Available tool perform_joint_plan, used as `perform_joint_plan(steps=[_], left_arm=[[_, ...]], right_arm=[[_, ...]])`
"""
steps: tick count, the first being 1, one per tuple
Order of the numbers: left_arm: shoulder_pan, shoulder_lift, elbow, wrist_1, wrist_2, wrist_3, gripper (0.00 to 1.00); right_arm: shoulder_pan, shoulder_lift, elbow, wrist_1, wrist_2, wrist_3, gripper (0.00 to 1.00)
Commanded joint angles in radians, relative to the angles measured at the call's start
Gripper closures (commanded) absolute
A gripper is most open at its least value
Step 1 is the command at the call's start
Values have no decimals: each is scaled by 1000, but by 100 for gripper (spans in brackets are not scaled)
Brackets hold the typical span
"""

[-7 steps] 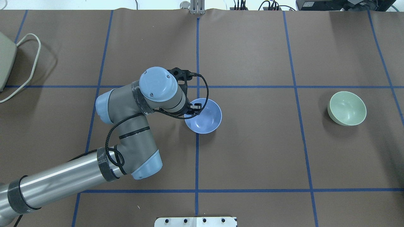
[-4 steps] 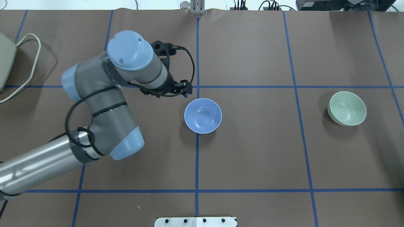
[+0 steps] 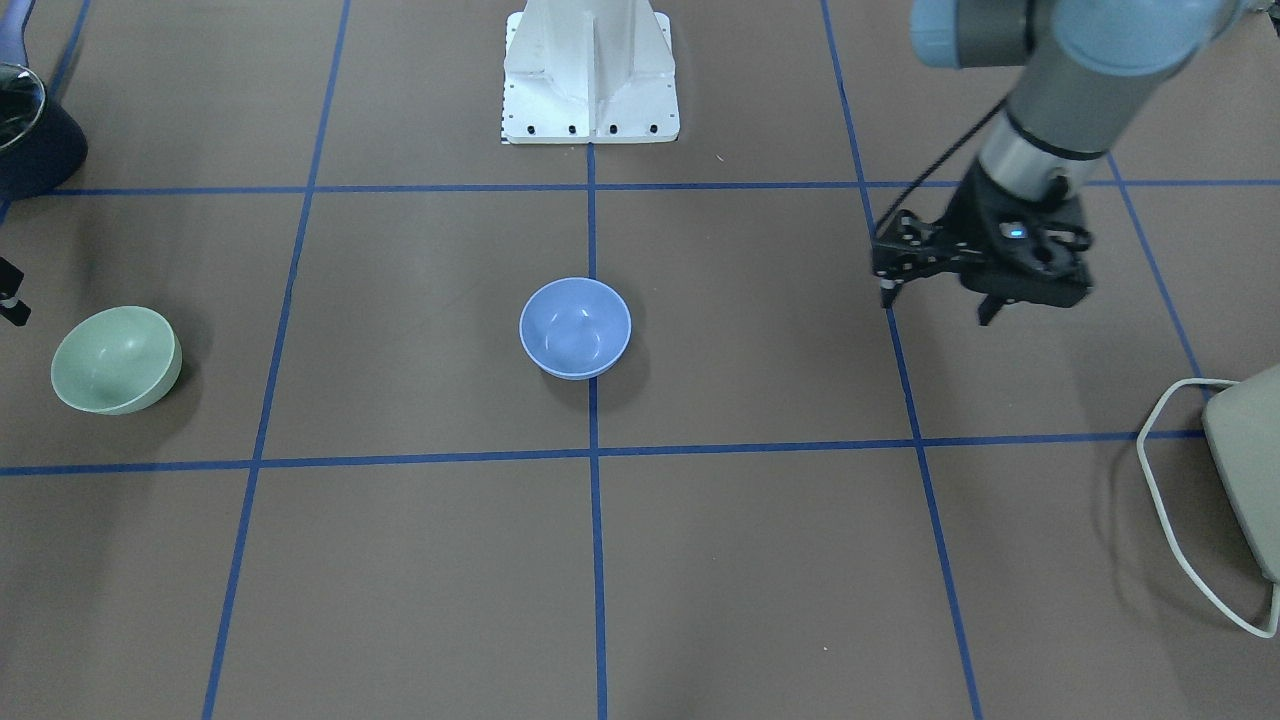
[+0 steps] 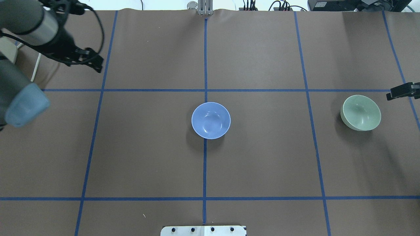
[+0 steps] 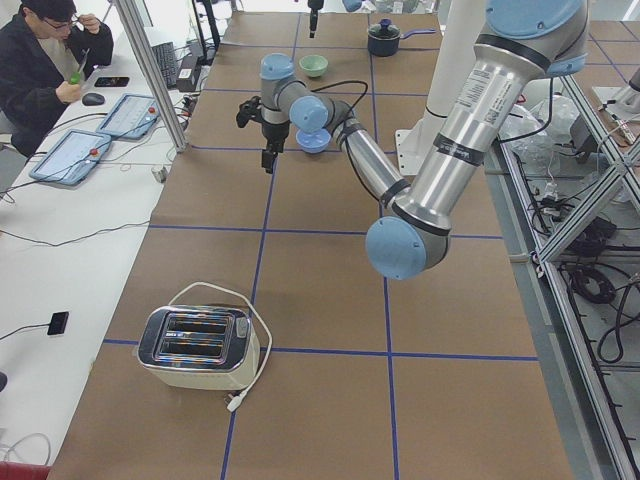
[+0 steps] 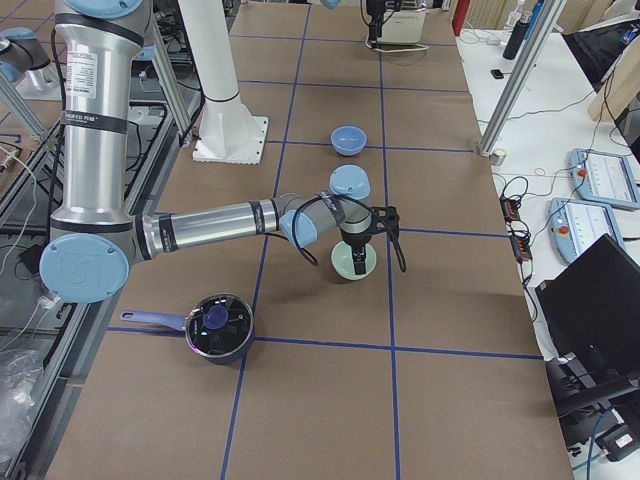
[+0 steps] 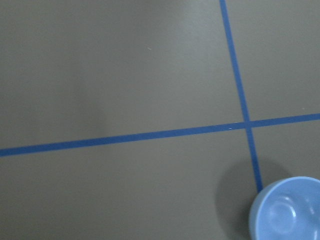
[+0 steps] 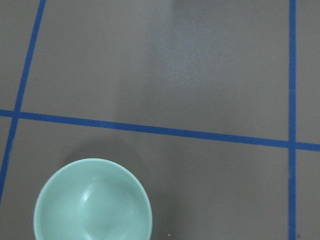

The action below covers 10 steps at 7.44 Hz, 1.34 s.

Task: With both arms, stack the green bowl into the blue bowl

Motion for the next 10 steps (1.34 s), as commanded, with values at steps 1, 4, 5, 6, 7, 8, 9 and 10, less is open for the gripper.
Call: perform_joint_plan(steps=[1,4,5,6,7,8,9,10], left_arm=[[-242,204,19,10,-46,400,2],[-517,331,259,-5,-255,569,2],[-566,370,271,-25,-264,625,2],[-618,400,283,-30,-277,686,2],[-646,435,271,-31,-283,698,2],[-646,437,267,-30,-281,698,2],[-646,435,266,-30,-283,696,2],[-645,434,265,-30,-283,696,2]], right_arm=[[-33,-7,4,1,-13,40,1],[-71,-4,-13,2,-42,15,0],[-74,8,-51,4,-50,-9,1],[-80,37,-77,4,-50,-10,3],[-88,74,-119,4,-51,-19,8],[-102,94,-151,5,-54,-19,18],[-105,94,-160,5,-54,-19,30],[-108,94,-176,5,-53,-19,37]])
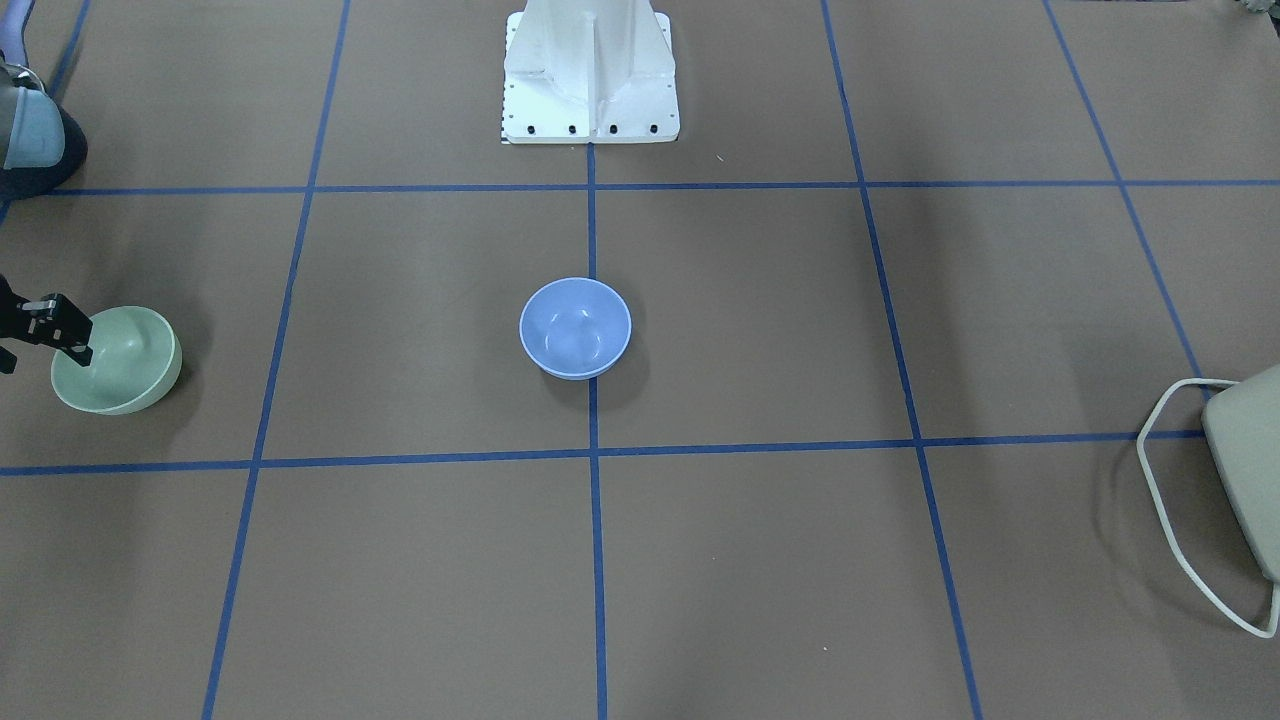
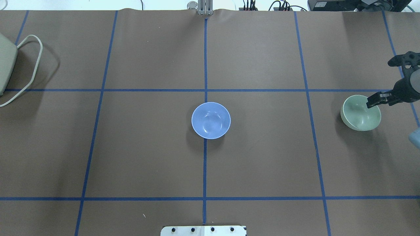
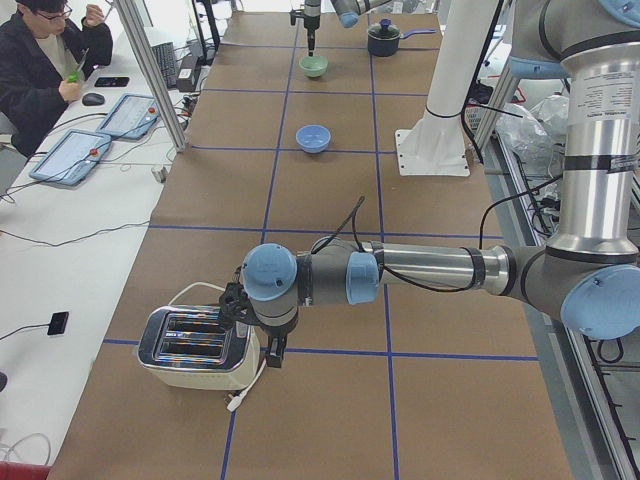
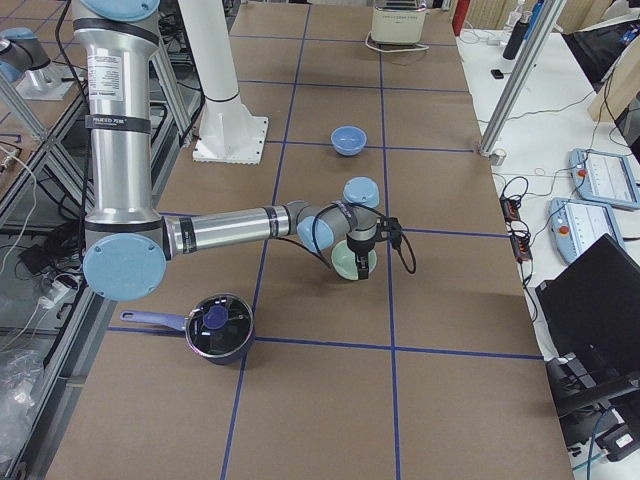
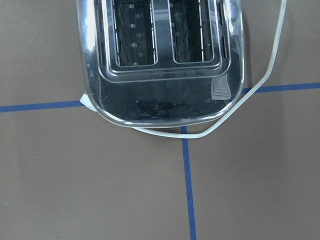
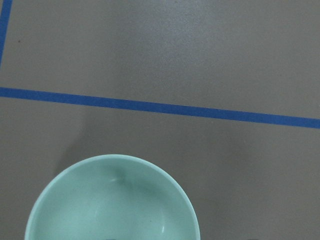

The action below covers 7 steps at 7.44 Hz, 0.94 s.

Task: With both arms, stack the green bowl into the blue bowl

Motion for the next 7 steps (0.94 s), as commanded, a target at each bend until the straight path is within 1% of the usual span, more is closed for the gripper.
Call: perform_joint_plan(steps=[1,2,4,5,7], left_arm=[[-1,1,-2,-2,-1,1,2],[-1,1,-4,-2,-1,3,2],[-1,1,-8,-2,-1,1,2],[-1,1,-8,-2,-1,3,2],[-1,1,-8,-2,-1,1,2]], right_arm=[[-11,-1,-24,0,1,-2,42],[-12,-6,-24,0,2,-11,42],[-15,-11,-38,0,2,-37,45],[-17,-9,-39,-1,2,-40,53],[-26,-7,-47,-1,2,-42,78]])
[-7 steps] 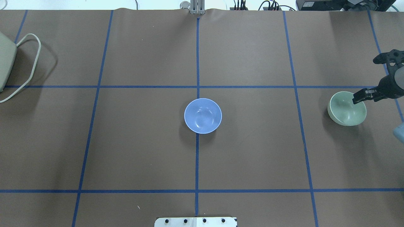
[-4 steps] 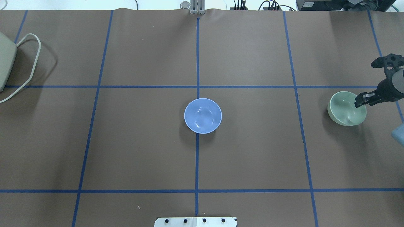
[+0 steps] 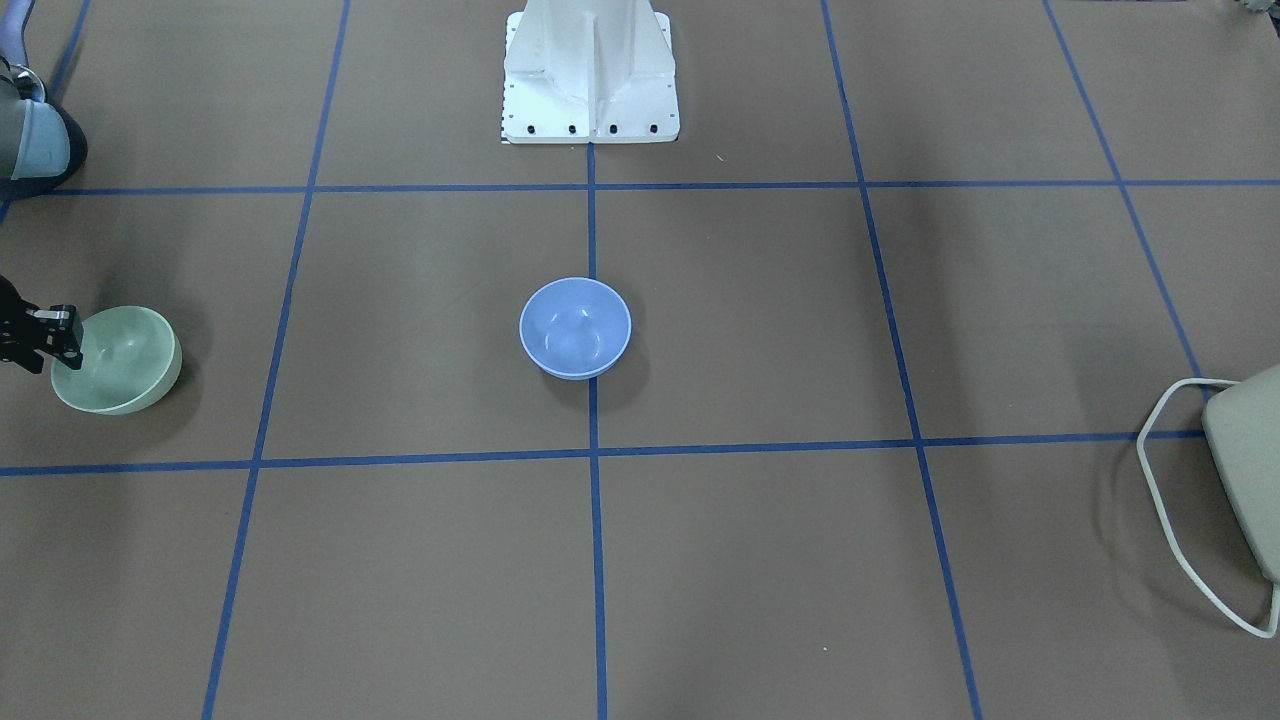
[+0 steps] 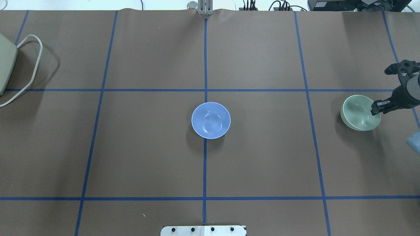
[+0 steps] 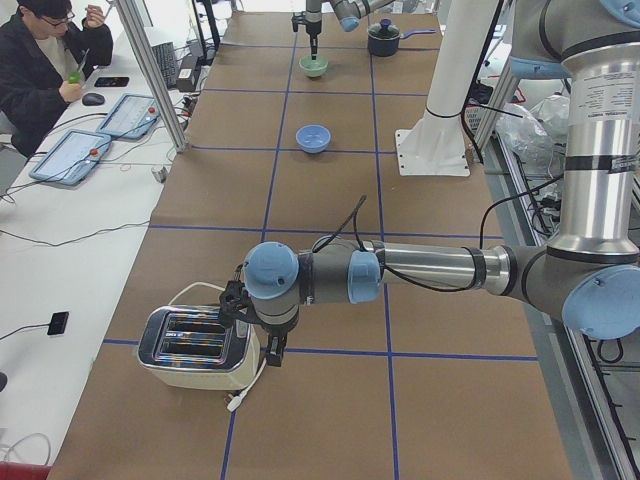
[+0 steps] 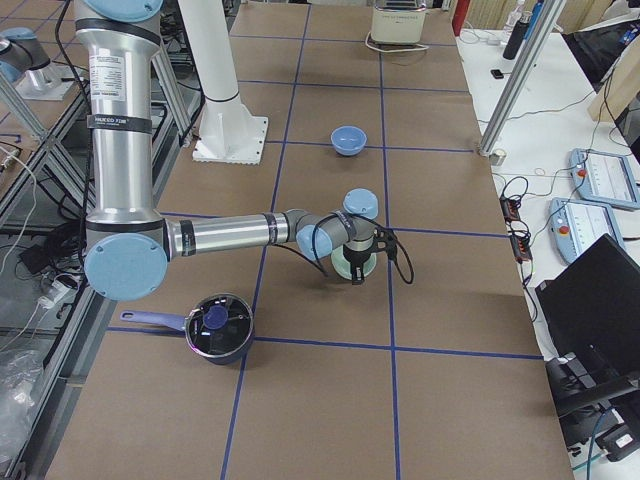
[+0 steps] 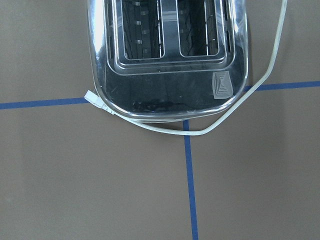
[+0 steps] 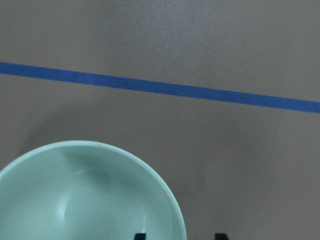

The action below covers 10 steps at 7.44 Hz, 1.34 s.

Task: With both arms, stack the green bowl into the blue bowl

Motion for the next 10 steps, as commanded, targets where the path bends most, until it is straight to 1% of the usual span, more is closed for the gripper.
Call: perform_joint_plan(steps=[1,3,5,6,7,8,9,10], left_arm=[[0,0,0,-2,0,0,2],[0,0,0,-2,0,0,2],[0,2,3,2,0,-3,2],[0,5,-2,3,-5,-13,2],[0,5,-3,6,-32,-19,2],[0,5,-12,2,-37,-105,2],[0,8,-26,2,-32,-141,2],[2,11,-26,0,-31,-142,2]], right_arm=[[-5,4,-6,-1,0,-2,90],[-3,10,6,-1,6,-3,100],[-3,27,67,-2,26,6,100],[-2,62,99,-16,100,23,100],[3,109,121,-19,130,114,100],[3,172,153,-48,133,248,100],[-28,261,191,-140,132,342,100],[-72,377,196,-236,118,432,100]])
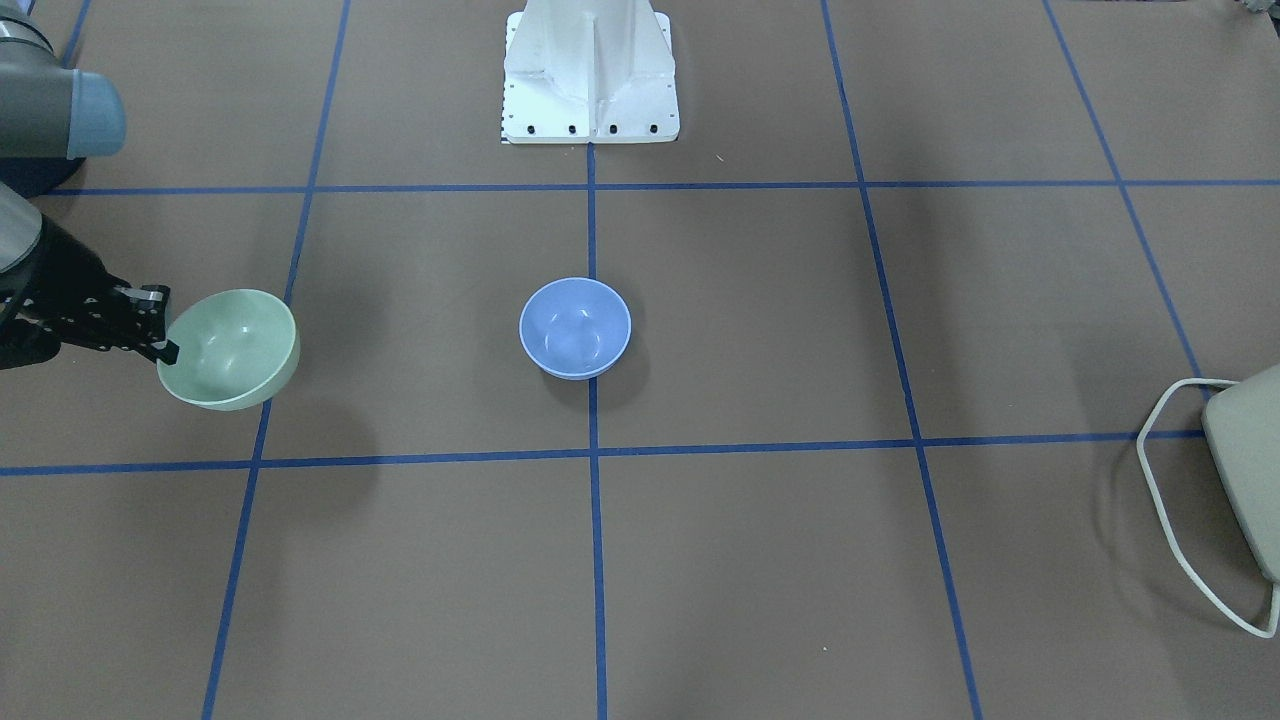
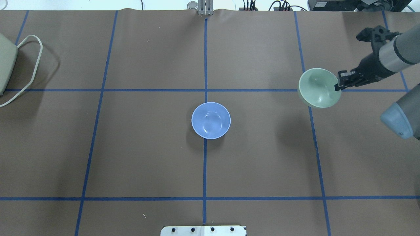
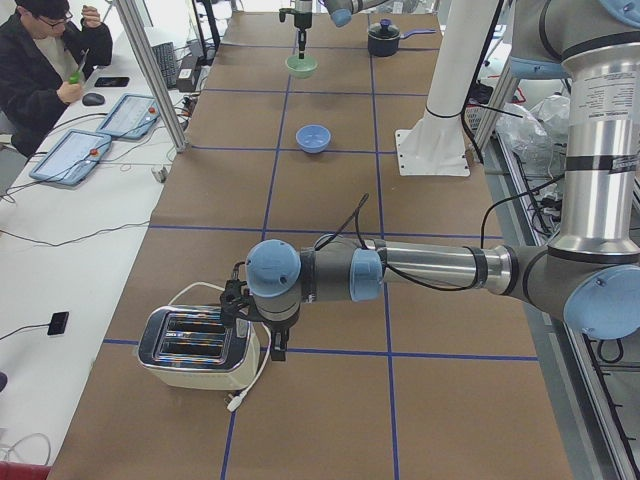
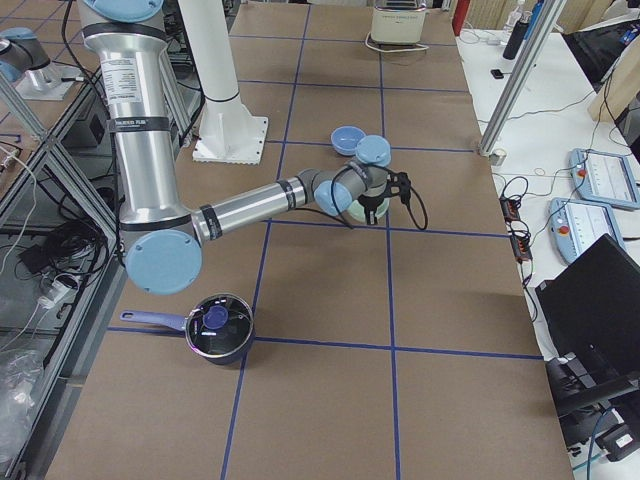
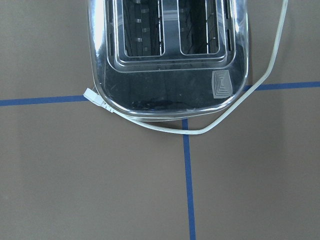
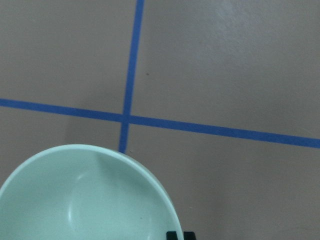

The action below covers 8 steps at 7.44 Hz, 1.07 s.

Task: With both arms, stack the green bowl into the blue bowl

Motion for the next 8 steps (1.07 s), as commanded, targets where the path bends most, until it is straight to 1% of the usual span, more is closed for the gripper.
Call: perform_joint_plan(steps=[1,2,3,4,6,7,8], left_arm=[[0,3,-5,-2,1,-26,2],[1,3,-6,-2,1,-26,2],[1,5,-6,-2,1,-26,2],[1,3,-5,-2,1,-26,2],[1,3,-5,-3,1,-26,2],[1,3,-6,-3,-5,-26,2],[3,3,-6,-3,-5,-26,2]], right_arm=[[-123,219,22,-143,-64,255,100],[-219,290,17,-148,-159,409,100],[-296,340,8,-153,-241,526,100],[-359,377,2,-165,-292,593,100],[-459,414,-59,-176,-391,641,100],[-473,413,-75,-174,-419,641,100],[-475,413,-96,-170,-421,640,100]])
